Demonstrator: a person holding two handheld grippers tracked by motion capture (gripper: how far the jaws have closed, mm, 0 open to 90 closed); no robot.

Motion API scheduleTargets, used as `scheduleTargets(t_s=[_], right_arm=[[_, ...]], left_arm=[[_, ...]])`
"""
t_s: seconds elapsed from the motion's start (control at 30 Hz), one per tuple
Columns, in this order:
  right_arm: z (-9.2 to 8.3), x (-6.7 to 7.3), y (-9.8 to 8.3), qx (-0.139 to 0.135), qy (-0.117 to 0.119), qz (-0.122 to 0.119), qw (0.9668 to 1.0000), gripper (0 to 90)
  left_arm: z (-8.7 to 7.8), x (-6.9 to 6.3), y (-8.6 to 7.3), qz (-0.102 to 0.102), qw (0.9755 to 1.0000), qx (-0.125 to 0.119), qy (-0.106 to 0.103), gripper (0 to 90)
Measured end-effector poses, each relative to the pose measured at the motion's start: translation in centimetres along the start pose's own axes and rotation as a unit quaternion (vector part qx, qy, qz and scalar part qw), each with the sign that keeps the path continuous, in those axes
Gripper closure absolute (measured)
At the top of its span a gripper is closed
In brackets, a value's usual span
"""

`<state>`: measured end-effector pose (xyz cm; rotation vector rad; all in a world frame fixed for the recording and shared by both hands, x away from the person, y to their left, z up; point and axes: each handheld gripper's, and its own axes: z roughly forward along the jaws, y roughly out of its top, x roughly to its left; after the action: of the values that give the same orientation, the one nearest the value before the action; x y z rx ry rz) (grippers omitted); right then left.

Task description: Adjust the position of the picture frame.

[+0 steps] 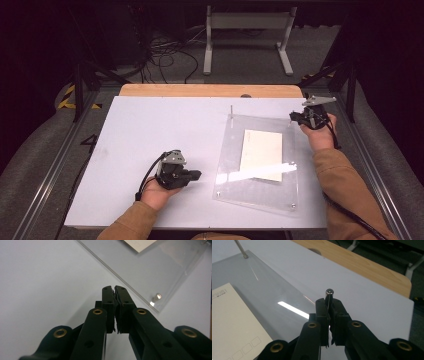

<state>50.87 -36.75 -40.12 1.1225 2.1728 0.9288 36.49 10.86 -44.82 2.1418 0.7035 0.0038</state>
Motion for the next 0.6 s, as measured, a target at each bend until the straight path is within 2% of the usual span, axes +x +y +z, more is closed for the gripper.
scheduleTargets(t_s=[0.03, 0.13, 0.17, 0.2, 0.27, 0.43, 0.5, 0.53, 0.57, 0.6], right_arm=[[0.2, 1.1, 1.2, -0.006, 0.009, -0.018, 0.9998, 85.1], [0.3, 1.9, 2.0, -0.012, 0.015, -0.029, 0.9994, 85.1], [0.4, 2.7, 2.9, -0.021, 0.021, -0.040, 0.9987, 85.1], [0.4, 2.9, 3.2, -0.024, 0.022, -0.044, 0.9985, 85.1], [0.5, 3.5, 3.9, -0.028, 0.027, -0.050, 0.9980, 85.1], [1.7, 4.9, 4.3, -0.029, 0.044, -0.049, 0.9974, 85.1], [2.2, 5.4, 4.3, -0.030, 0.050, -0.050, 0.9970, 85.1], [2.2, 5.4, 4.3, -0.030, 0.050, -0.050, 0.9970, 85.1], [2.7, 5.9, 4.2, -0.030, 0.059, -0.050, 0.9966, 85.1], [2.9, 6.3, 4.2, -0.030, 0.063, -0.050, 0.9963, 85.1]], left_arm=[[-0.1, 0.1, 0.0, 0.001, 1.0000, -0.002, 0.003, 86.1], [-0.2, 0.2, -0.1, -0.001, 1.0000, -0.004, 0.004, 85.9], [-0.5, 0.3, -0.1, -0.003, 0.9999, -0.007, 0.007, 85.9], [-0.7, 0.5, -0.1, 0.001, 0.9999, -0.009, 0.009, 85.9], [-1.0, 0.7, -0.2, -0.009, 0.9998, -0.015, 0.010, 85.8], [-1.6, 1.2, -0.4, -0.015, 0.9995, -0.025, 0.015, 85.8], [-1.7, 1.2, -0.4, -0.008, 0.9995, -0.024, 0.021, 85.8], [-1.7, 1.2, -0.4, -0.008, 0.9995, -0.024, 0.021, 85.8], [-1.6, 1.1, -0.4, -0.018, 0.9993, -0.027, 0.017, 85.8], [-1.6, 1.1, -0.4, -0.014, 0.9994, -0.026, 0.017, 85.8]])
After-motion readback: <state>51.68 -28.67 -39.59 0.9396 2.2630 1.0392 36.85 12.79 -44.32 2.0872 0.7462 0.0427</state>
